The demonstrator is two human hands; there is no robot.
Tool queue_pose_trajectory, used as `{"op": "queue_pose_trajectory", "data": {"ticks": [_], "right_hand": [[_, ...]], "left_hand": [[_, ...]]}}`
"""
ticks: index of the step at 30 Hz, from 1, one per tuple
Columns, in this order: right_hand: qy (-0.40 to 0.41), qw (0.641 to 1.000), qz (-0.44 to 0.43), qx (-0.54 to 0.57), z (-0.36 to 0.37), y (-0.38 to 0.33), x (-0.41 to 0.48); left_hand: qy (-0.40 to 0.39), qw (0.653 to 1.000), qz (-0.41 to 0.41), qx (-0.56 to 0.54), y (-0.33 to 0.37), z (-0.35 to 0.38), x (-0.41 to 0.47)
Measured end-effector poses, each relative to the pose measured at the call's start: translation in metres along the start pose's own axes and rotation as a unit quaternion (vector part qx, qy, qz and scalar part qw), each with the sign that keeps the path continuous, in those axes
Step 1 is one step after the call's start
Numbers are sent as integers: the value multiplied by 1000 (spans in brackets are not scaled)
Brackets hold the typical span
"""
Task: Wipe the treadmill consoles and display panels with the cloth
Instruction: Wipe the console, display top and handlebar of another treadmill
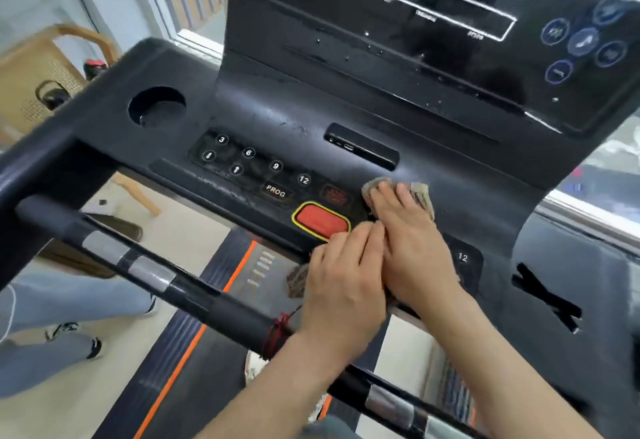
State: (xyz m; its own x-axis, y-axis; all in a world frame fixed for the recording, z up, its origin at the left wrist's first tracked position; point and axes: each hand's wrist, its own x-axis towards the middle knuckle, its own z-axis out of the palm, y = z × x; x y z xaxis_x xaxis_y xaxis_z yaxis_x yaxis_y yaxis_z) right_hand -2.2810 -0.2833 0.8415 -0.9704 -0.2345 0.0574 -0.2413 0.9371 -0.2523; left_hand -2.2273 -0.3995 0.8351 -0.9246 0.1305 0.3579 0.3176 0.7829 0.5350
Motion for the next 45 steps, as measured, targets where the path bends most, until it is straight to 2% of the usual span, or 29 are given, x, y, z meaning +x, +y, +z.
{"op": "queue_pose_trajectory", "data": {"ticks": [3,6,8,10,13,14,16,18,19,22,26,27,31,33,37,39,42,45], "right_hand": [[9,1000,-7,17,0,-14,17],[-4,997,-51,56,-1,-10,-19],[-5,998,-25,54,-9,14,-54],[19,999,35,28,-17,41,-64],[48,994,97,-18,-21,50,-37],[48,995,90,-23,-19,41,-28],[36,999,16,4,-16,19,-25],[6,997,-62,39,-14,11,-45],[-5,996,-74,51,-14,19,-59],[23,999,-8,38,-25,66,-91],[45,992,115,-11,-29,89,-51],[41,993,108,-10,-25,79,-45],[23,999,-27,4,-20,68,-80],[26,1000,-7,4,-23,85,-91],[40,992,118,-9,-21,83,-45],[27,995,95,-1,-16,62,-27],[5,999,-28,-15,-11,58,-34],[39,998,-48,24,-13,73,-32]], "left_hand": [[17,1000,-22,8,-9,3,9],[43,999,11,5,-5,0,-7],[19,999,51,4,11,7,-17],[-4,996,76,41,27,18,-14],[-2,997,62,49,30,25,-1],[-7,999,41,24,27,23,-1],[-18,999,-17,-25,17,15,-10],[-28,997,-58,-36,16,10,-21],[-39,997,-63,-28,21,11,-24],[-91,995,-26,-29,52,26,-23],[-86,996,16,32,68,35,3],[-86,995,9,51,63,34,8],[-88,995,-14,53,49,25,-1],[-99,994,-18,32,55,25,-8],[-83,997,-4,3,65,26,7],[-61,998,-15,-12,57,20,13],[-52,998,-35,-16,44,12,7],[-59,998,-18,-5,41,14,2]]}}
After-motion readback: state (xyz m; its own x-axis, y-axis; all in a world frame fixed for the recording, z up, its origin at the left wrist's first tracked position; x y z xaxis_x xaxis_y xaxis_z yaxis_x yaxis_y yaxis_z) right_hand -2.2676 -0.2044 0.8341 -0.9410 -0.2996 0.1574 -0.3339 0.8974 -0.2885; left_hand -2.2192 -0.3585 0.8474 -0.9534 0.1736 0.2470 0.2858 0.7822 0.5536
